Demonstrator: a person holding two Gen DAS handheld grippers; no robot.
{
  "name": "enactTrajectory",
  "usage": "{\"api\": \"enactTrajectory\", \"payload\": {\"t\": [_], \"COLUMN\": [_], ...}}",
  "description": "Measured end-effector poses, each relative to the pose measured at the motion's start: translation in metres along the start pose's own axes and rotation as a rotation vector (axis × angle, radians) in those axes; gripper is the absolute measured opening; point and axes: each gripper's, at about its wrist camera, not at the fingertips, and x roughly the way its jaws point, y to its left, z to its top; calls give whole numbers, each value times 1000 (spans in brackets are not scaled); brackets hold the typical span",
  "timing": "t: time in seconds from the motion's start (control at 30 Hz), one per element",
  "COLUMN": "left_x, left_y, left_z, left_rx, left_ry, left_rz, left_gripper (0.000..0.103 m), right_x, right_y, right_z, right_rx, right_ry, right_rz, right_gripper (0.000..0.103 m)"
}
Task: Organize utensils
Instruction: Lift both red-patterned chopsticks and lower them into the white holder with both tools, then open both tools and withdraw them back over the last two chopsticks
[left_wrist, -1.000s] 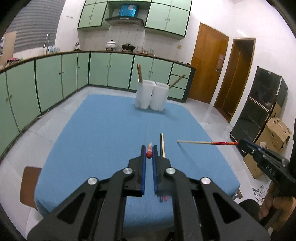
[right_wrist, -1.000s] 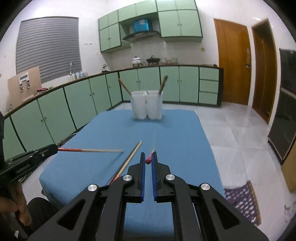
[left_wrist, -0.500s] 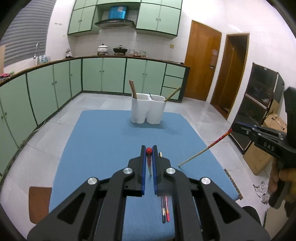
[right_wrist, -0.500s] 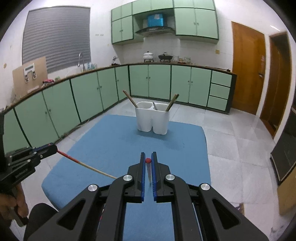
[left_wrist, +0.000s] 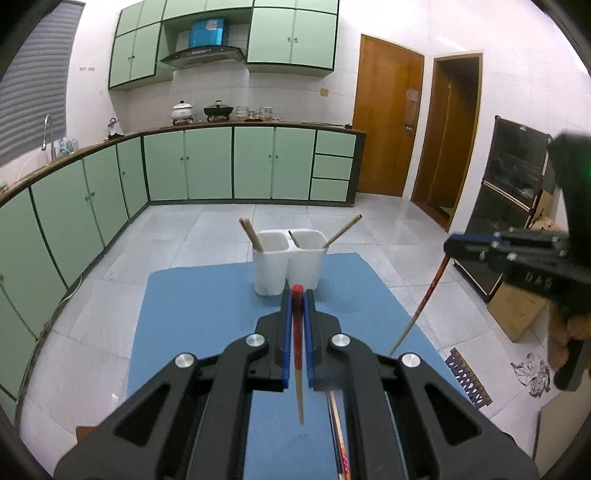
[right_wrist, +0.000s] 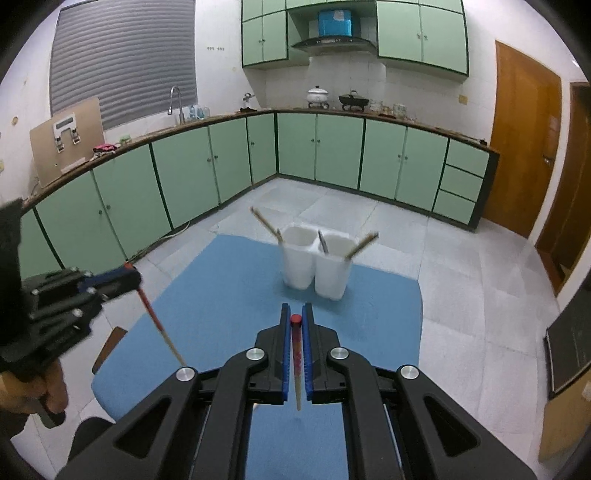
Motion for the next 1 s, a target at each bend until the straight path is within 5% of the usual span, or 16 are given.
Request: {"api": "enactTrajectory", "payload": {"t": [0.23,0.7,1.0], "left_x": [30,100,200], "left_y": [9,20,34], "left_z": [56,190,159], "left_rx": [-15,-29,-50], "left_ry": [-27,-233,-149], "left_rz": [-4,100,127], "left_gripper": [5,5,5], "right_x": [15,84,177], "right_y": [-11,-37,-76], "right_z": [69,181,157], "right_rx": [22,29,61], "right_ry": [-30,-141,-80], "right_rz": [-13,-83,-102], "right_gripper": [6,6,6]}}
